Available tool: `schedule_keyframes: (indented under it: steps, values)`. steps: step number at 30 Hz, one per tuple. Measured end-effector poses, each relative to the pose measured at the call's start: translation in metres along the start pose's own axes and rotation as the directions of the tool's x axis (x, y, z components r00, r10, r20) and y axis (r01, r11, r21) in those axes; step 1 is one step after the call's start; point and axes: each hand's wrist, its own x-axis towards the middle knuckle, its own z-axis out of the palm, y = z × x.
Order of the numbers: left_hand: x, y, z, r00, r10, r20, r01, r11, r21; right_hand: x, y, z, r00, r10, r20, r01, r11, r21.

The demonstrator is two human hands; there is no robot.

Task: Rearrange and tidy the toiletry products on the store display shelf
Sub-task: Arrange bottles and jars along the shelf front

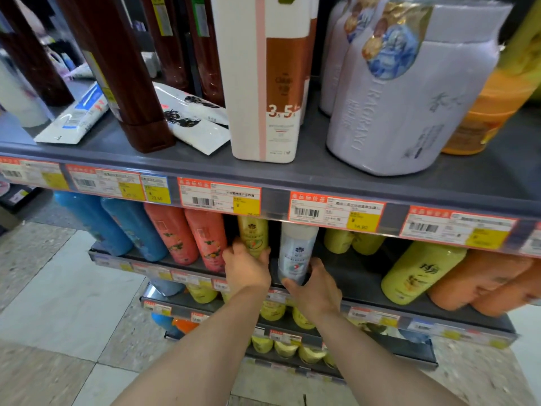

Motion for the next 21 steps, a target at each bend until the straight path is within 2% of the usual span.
schedule_keyframes:
  steps: [7, 14, 21]
  values:
    - [-0.003, -0.007, -0.004, 1.0, 0.021, 0.019, -0.019, 0.994, -0.108, 0.002, 0.002, 0.003, 1.0, -0.012, -0.016, 0.012, 1.0, 0.008]
    - [-0.011, -0.017, -0.014, 0.993, 0.098, 0.064, -0.089, 0.988, -0.126, 0.004, 0.002, 0.004, 1.0, -0.016, -0.003, 0.016, 1.0, 0.012]
    - [-0.012, -0.024, -0.021, 0.991, 0.123, 0.046, -0.116, 0.983, -0.142, 0.004, 0.004, 0.006, 1.0, -0.022, -0.012, 0.022, 1.0, 0.02]
